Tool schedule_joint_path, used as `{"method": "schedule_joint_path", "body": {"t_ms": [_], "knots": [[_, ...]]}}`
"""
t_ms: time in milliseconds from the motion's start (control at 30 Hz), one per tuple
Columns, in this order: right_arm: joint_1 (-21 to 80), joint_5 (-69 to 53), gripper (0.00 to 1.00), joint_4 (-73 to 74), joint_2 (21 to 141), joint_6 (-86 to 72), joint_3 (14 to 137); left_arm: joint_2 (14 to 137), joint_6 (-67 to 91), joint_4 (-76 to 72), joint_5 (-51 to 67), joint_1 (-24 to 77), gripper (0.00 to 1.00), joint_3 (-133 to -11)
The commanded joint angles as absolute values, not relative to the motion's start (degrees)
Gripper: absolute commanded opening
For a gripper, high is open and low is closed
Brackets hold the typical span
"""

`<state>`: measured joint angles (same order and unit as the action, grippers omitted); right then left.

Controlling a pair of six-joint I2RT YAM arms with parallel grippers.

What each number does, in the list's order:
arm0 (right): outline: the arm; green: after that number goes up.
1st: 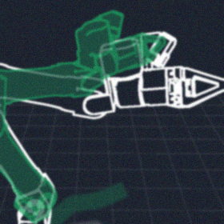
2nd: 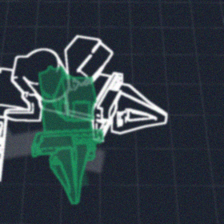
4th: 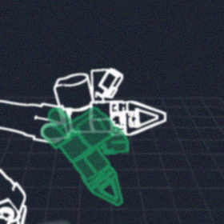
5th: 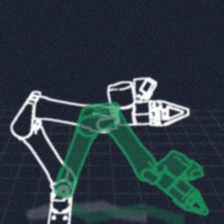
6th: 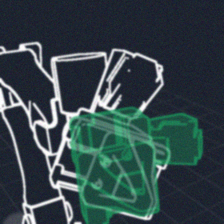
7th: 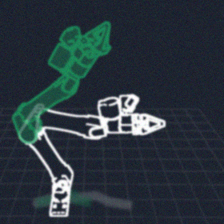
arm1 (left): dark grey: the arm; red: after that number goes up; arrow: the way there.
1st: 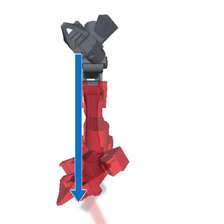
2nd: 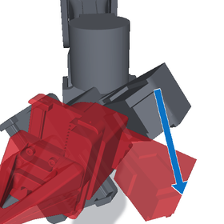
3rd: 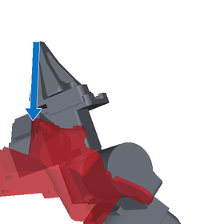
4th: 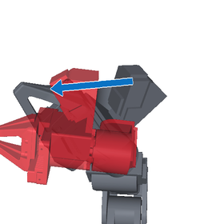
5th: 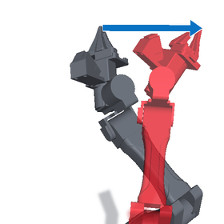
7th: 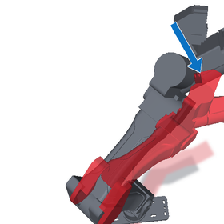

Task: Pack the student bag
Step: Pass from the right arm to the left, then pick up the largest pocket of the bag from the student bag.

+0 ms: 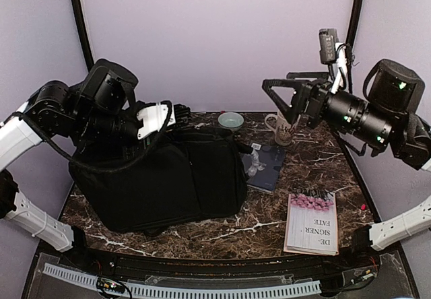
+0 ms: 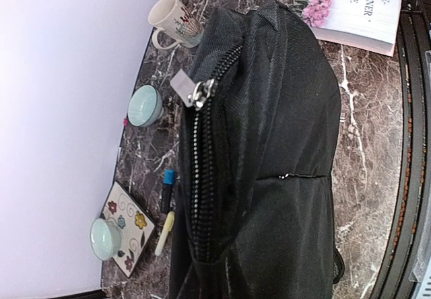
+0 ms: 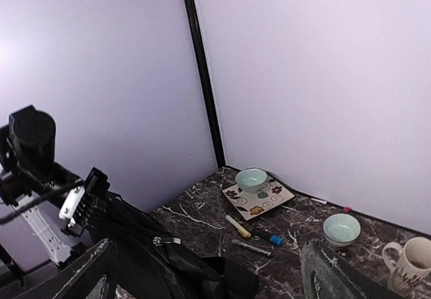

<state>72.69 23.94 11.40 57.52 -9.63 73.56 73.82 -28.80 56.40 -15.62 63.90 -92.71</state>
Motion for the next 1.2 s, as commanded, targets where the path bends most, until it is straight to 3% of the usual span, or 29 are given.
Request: {"method": "schedule_joint_path", "body": {"t_ms": [0, 133, 433, 900, 1167], "knots": [[67.88, 19.02, 0.95, 23.13, 61.50, -30.30, 81.54, 74.44, -30.49, 46.49, -21.50, 66.33, 0.00, -95.11], [63.02, 14.21, 0.94, 30.98, 64.30, -38.53, 87.27, 75.81, -29.02, 47.77, -21.16, 69.29, 0.00, -94.44], [55.09, -5.24, 0.83, 39.03, 64.57, -53.57, 82.35, 74.60, -13.03, 38.20, -10.03, 71.43, 0.00, -81.52], [54.41, -24.36, 0.71, 29.08, 66.45, -71.05, 74.06, 74.19, -6.92, 34.10, -5.43, 71.95, 0.00, -76.35], [54.43, -26.48, 0.68, 27.37, 68.82, -72.03, 72.42, 74.03, -6.51, 33.36, -5.54, 72.16, 0.00, -75.49]]}}
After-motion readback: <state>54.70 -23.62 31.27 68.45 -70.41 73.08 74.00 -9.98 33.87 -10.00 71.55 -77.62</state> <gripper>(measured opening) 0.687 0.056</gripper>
